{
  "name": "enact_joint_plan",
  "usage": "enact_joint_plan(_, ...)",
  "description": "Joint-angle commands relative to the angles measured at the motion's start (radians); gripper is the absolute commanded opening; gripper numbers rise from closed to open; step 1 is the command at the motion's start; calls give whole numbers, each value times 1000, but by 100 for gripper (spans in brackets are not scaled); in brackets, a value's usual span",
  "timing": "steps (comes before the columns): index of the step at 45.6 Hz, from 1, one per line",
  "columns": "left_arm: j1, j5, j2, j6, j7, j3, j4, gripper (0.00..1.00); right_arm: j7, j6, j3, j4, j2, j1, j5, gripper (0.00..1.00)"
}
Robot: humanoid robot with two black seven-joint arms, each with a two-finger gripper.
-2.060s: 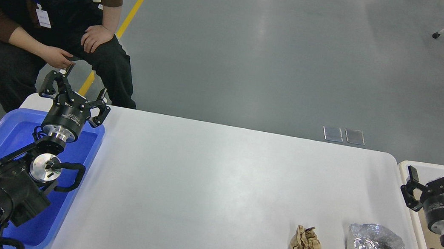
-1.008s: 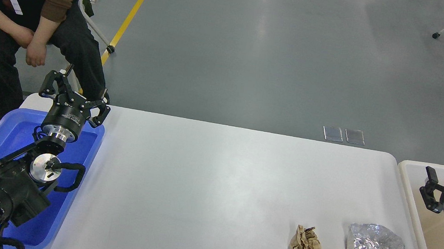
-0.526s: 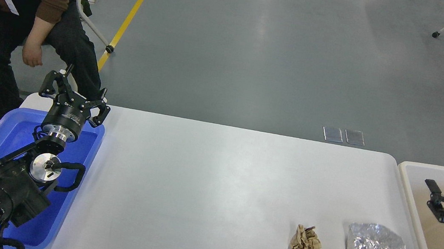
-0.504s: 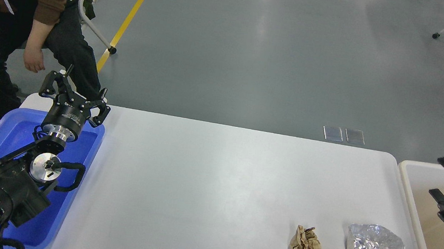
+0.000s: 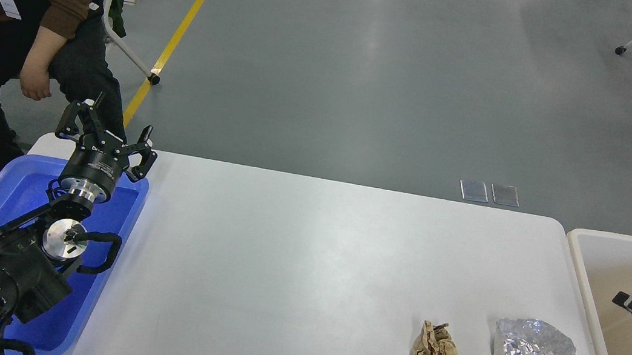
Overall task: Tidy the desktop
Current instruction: 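Lower the right gripper onto the silver foil wrapper and grasp it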
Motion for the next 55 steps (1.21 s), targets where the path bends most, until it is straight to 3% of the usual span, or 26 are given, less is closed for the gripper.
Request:
enact_joint_plan(1, -1, 0, 0, 0, 0, 0, 0, 100, 28, -8, -107, 27, -31, 17, -191, 99)
enact_joint_plan(16, -1, 0, 0, 1, 0, 0, 0, 100, 56, -37, -182, 38, 12, 14, -294, 97)
enact_joint_plan(34, 1, 0, 0, 0, 0, 0, 0, 100, 56, -172, -268, -59, 147, -6, -274, 94)
enact_joint_plan(55, 1, 0, 0, 0, 0, 0, 0, 100, 56, -212, -283, -108, 193, -43, -275, 82)
